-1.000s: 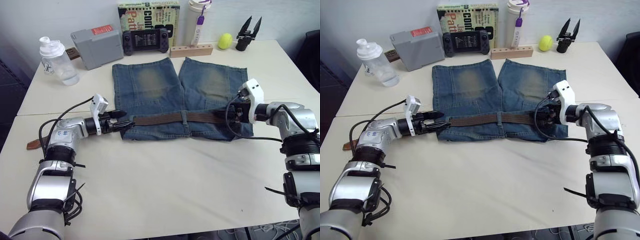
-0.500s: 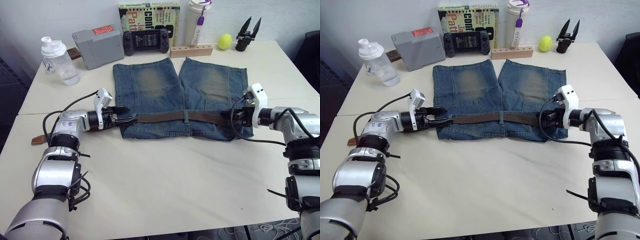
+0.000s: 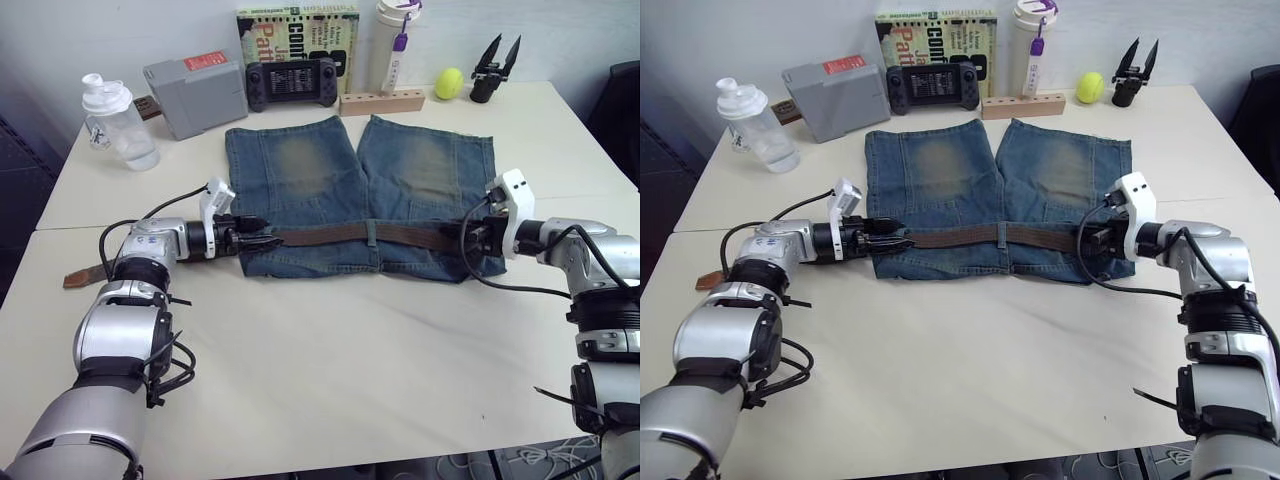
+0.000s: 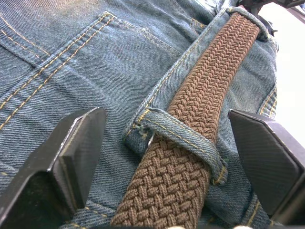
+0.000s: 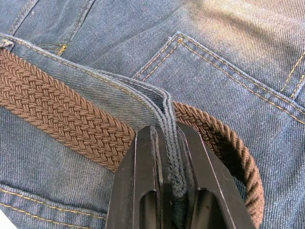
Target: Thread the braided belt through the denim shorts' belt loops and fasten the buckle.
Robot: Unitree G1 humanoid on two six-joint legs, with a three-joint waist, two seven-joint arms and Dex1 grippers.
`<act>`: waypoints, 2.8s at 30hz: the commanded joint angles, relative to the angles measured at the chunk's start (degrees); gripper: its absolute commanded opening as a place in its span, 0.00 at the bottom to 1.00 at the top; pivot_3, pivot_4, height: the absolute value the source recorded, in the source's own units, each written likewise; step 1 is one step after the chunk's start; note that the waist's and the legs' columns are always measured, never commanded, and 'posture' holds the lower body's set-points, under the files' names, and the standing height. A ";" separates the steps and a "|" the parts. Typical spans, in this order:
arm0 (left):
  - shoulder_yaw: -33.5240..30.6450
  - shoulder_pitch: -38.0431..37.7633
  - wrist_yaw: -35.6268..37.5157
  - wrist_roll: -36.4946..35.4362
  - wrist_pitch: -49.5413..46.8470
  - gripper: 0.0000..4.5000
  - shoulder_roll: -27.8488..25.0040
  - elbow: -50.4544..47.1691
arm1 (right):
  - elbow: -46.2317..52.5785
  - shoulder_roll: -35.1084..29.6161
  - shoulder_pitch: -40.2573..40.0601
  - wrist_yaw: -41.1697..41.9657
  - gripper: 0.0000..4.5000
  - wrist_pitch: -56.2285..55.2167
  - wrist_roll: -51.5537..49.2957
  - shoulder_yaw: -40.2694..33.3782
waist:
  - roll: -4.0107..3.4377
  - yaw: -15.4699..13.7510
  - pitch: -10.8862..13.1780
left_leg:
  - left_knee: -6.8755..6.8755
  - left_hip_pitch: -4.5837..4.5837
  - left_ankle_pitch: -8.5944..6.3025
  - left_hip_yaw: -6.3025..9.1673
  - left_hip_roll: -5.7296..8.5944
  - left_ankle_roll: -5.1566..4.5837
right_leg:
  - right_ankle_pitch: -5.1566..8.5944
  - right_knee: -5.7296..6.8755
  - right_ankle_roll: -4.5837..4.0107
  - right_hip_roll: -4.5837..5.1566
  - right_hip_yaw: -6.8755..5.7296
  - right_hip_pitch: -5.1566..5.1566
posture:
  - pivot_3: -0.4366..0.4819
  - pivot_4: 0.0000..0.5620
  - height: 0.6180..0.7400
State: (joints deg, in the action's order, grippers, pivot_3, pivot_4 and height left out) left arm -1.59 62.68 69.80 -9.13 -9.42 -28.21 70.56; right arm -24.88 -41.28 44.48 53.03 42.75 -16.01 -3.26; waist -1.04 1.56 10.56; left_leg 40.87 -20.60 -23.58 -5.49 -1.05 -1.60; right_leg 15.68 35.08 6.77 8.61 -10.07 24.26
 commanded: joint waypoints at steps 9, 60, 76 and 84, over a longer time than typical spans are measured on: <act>-2.26 0.45 -0.75 1.22 2.64 0.18 -0.32 -0.04 | 3.20 -1.14 -2.65 0.91 0.00 -1.61 -0.72 -0.95 | 0.00 0.04 0.00 | 0.00 0.00 0.00 0.00 0.00 0.00 | 0.00 0.01 0.00 0.00 0.00 0.00 | 0.48 0.27 0.92; -15.61 -83.56 -31.68 13.30 58.90 1.00 -9.40 -78.84 | 47.24 -18.32 -59.34 18.36 0.99 -7.76 -13.05 -25.10 | -0.10 -1.57 -0.53 | -0.77 2.11 -0.27 0.10 -0.30 -0.23 | -0.14 -1.13 0.24 -0.03 0.70 -1.79 | 0.48 0.27 0.92; -21.52 -110.74 -36.38 -49.03 1.75 1.00 -13.79 -100.09 | 53.05 -10.20 -36.00 6.45 0.99 4.55 -31.09 -17.02 | 0.11 -1.47 -0.28 | -0.67 2.07 -0.40 0.15 -0.53 -0.23 | -0.09 -1.21 0.12 -0.03 0.93 -1.77 | 0.48 0.27 0.92; -22.64 -107.95 -52.79 -79.96 -13.64 1.00 -13.63 -98.54 | 57.62 -7.44 -35.96 4.56 0.99 0.66 -28.39 -10.61 | 0.04 -2.12 -0.21 | -0.56 1.82 -0.50 0.23 -0.58 -0.05 | -0.03 -1.16 -0.03 -0.10 0.96 -1.60 | 0.48 0.27 0.92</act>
State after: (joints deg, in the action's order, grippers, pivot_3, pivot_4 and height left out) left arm -23.07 -48.75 31.95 -63.80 -12.95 -42.00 -28.91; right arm 27.39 -50.03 9.14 57.62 47.06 -45.46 -16.99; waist -1.00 -0.55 10.35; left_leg 40.42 -18.93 -24.07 -5.22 -1.57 -1.67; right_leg 15.65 33.93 6.75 8.47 -9.12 22.74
